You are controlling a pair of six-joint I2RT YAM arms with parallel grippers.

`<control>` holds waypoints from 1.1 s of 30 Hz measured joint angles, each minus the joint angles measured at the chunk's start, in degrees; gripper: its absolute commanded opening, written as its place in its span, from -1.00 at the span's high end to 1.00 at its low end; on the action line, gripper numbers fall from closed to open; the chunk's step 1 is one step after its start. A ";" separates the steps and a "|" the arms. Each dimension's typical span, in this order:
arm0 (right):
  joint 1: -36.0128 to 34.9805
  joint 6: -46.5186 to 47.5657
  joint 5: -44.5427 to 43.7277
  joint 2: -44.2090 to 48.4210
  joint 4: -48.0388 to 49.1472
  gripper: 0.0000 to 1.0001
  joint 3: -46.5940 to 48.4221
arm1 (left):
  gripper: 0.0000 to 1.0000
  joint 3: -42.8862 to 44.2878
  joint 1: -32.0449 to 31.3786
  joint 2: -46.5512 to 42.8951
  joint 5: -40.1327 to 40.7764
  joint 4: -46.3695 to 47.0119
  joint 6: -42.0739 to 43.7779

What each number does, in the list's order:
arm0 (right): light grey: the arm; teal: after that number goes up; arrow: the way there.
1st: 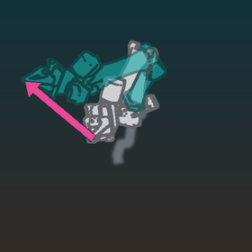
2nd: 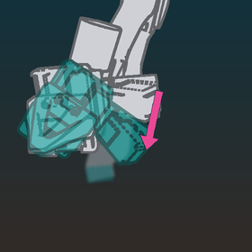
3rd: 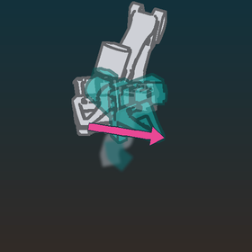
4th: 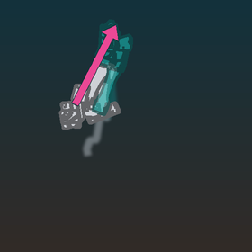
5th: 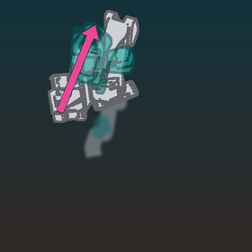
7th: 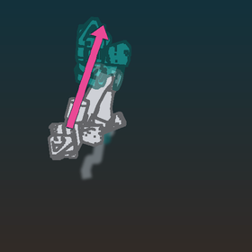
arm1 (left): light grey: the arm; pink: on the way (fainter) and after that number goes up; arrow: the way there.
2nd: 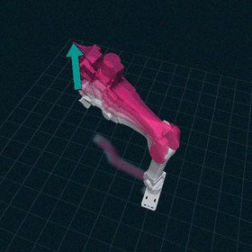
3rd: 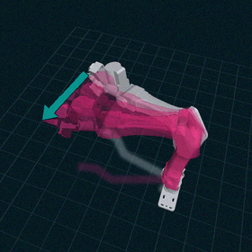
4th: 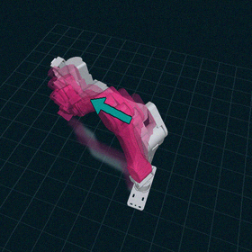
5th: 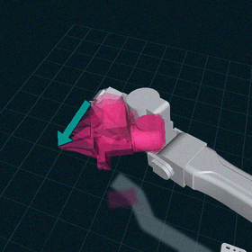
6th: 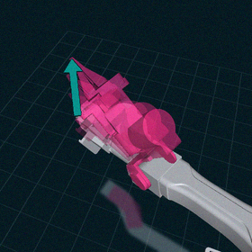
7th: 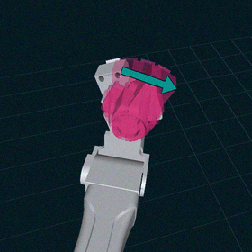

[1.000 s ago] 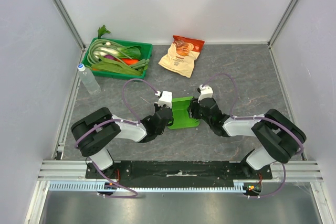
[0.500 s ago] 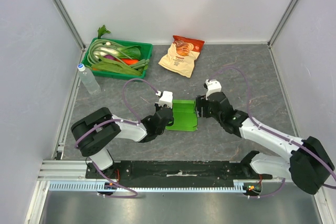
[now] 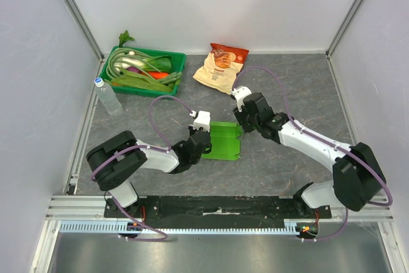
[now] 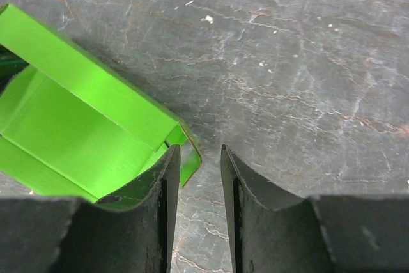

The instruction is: Fold the paper box

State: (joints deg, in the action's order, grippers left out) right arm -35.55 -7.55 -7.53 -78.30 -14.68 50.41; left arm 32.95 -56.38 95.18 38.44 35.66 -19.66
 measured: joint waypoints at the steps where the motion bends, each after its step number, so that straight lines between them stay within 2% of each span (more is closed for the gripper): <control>1: -0.02 0.81 0.68 -1.11 -0.31 0.28 0.46 | 0.96 0.00 0.00 0.00 0.00 0.00 0.00; 11: 0.00 3.43 3.45 -4.04 -1.64 0.47 0.72 | 0.96 0.00 -0.46 0.00 0.02 0.00 0.00; 14: 0.00 3.61 4.39 -5.75 -1.66 0.74 1.05 | 0.96 0.02 -0.61 0.00 0.02 -0.02 0.00; 15: -0.02 3.54 4.70 -6.23 -1.64 1.00 1.14 | 0.96 0.02 -0.66 0.00 0.02 0.00 0.00; 20: 0.02 -0.42 6.01 -6.97 -2.60 1.00 2.23 | 0.96 0.07 -0.90 0.00 0.39 -0.17 0.02; 24: 0.11 -10.14 6.01 -7.45 -5.90 0.99 4.15 | 0.96 0.09 -0.98 0.00 0.76 -0.24 0.00; 29: 0.17 -21.90 5.99 -8.41 -6.97 0.66 4.33 | 0.96 0.09 -1.03 0.00 1.79 -0.63 0.02; 31: 0.22 -24.41 6.01 -8.26 -6.23 0.60 3.69 | 0.96 0.09 -1.05 0.00 2.08 -0.79 0.02; 33: 0.28 -25.35 6.03 -7.67 -5.68 0.43 2.99 | 0.96 0.09 -1.07 0.00 2.16 -0.83 0.02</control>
State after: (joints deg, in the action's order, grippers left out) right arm -35.27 -32.91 -1.50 -85.97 -20.36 53.41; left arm 33.04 -57.45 95.18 40.60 34.83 -19.64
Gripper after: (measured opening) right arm 0.190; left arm 0.043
